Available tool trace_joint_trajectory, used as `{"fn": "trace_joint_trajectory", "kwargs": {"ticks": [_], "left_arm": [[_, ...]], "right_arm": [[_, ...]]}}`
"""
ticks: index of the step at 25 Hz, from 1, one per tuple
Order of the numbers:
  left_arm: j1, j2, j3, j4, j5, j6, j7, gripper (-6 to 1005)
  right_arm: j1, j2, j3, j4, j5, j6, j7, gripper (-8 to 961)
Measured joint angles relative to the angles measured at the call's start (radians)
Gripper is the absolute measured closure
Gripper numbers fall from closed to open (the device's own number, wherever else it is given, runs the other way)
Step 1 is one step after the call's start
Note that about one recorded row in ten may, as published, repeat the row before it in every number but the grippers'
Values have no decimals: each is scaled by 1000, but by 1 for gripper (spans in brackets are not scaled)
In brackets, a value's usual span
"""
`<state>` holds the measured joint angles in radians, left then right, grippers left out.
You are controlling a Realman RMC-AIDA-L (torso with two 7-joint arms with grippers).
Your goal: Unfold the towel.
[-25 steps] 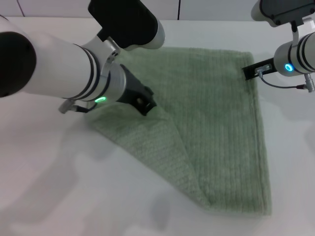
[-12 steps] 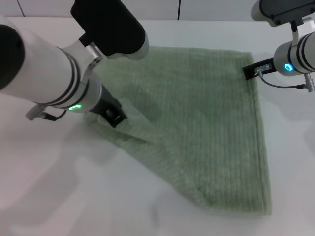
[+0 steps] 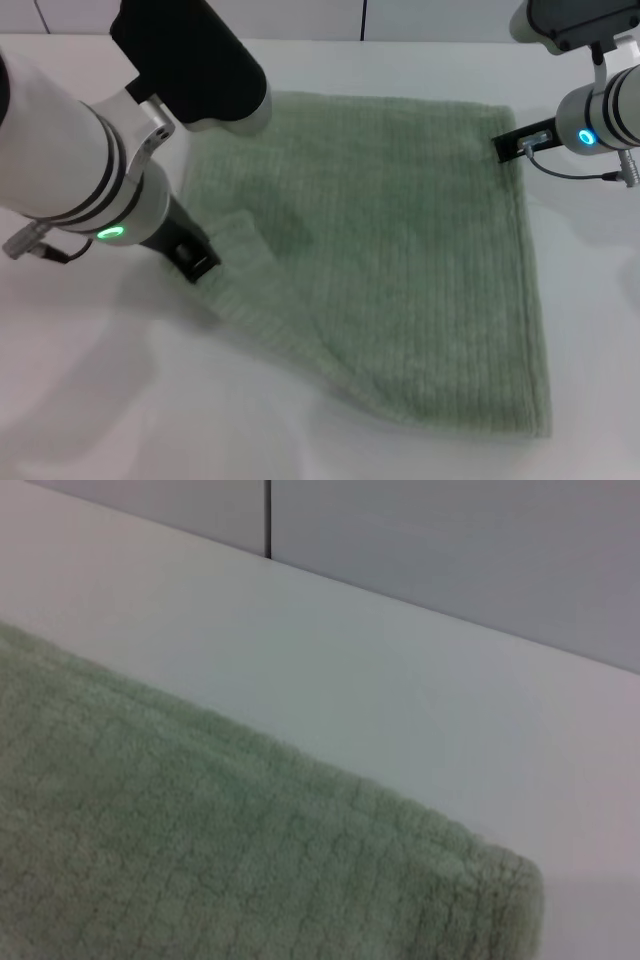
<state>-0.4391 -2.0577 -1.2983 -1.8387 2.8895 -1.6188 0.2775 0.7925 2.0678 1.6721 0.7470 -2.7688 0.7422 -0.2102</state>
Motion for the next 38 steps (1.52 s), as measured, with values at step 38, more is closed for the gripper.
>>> {"fn": "trace_joint_trajectory", "kwargs": {"ticks": [38], "left_arm": [[-26,5,-49,80,2,-117,-14,799]], "right_arm": [[2,-2,-1,5,-2,-4,-2,954]]}}
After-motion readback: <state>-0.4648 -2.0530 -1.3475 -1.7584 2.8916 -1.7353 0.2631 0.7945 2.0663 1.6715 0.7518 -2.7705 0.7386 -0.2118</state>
